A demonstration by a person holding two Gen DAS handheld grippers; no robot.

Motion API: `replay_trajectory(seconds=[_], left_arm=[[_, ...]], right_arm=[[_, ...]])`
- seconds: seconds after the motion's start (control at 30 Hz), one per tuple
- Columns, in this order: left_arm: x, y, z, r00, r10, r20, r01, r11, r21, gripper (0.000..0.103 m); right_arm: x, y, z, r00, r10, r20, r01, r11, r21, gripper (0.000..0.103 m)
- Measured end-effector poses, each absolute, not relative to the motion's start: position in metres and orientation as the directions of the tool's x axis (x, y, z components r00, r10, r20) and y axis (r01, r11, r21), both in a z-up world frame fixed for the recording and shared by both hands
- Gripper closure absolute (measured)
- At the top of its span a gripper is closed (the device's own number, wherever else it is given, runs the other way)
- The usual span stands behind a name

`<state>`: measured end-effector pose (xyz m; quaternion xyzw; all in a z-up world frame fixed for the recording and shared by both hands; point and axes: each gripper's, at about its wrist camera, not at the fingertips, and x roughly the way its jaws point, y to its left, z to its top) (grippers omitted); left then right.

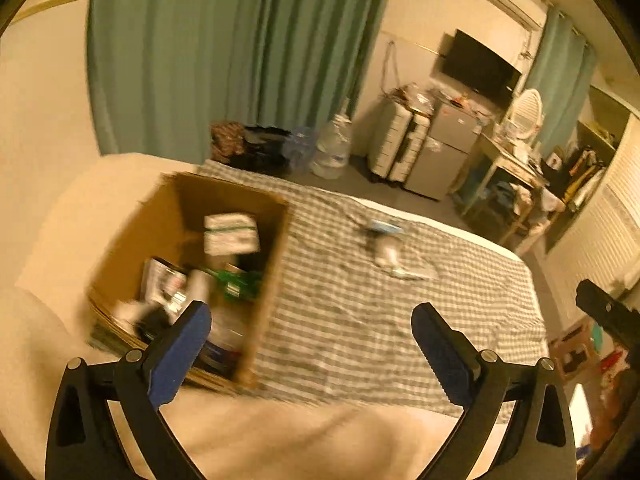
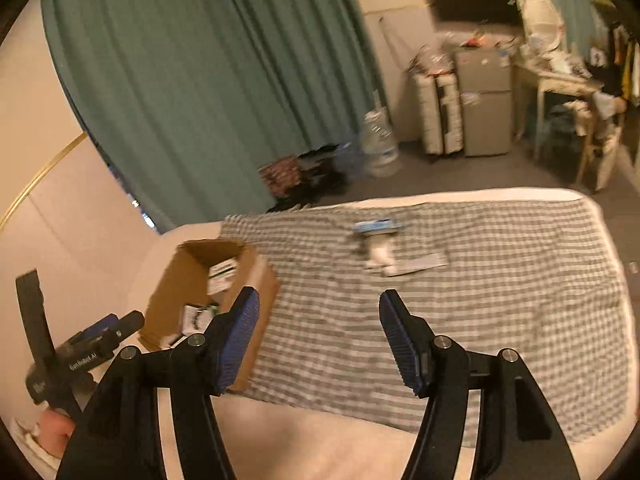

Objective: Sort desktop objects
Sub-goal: 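Carry the jar and green packet into the cardboard box and open both tools, then grasp the white figurine with the left tool while the right tool grasps the toothpaste tube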

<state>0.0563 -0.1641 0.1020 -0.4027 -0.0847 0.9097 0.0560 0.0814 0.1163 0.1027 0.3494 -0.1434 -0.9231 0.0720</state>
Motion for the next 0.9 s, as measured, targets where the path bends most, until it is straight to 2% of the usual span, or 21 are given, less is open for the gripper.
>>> replay_trajectory(seconds=[0.2, 0.37, 0.6, 0.73, 0.8, 0.9], left_arm=[[0.081, -0.09, 0.121, -0.681, 0.096, -0.726, 0.005, -0.991, -0.135, 0.0], [0.087, -0.056, 0.115, -0.683, 0.094, -0.724, 0.021, -0.989, -0.148, 0.0], [0.084, -0.06, 0.084, -0.665, 0.082, -0.743, 0.038, -0.989, -0.143, 0.0], [0.08, -0.082, 0.06, -0.688, 0.151, -0.709, -0.027, -0.983, -0.183, 0.0], [0.065, -0.089, 0.043, -0.677, 0.104, -0.729, 0.005, -0.989, -0.146, 0.0], [0.034, -0.09, 0.011, -0.657, 0.119, -0.745, -0.005, -0.988, -0.153, 0.0]], right_arm=[[0.147, 0.183, 0.123, -0.779, -0.152, -0.609, -0.033, -0.959, 0.281, 0.041], [0.169, 0.211, 0.117, -0.79, -0.109, -0.603, -0.066, -0.963, 0.261, 0.041], [0.169, 0.233, 0.09, -0.735, -0.063, -0.675, -0.103, -0.974, 0.203, 0.041], [0.152, 0.238, 0.073, -0.742, -0.091, -0.664, -0.145, -0.946, 0.291, 0.041], [0.141, 0.232, 0.058, -0.736, -0.088, -0.672, -0.167, -0.937, 0.306, 0.041], [0.12, 0.219, 0.039, -0.726, -0.078, -0.684, -0.178, -0.939, 0.296, 0.041]])
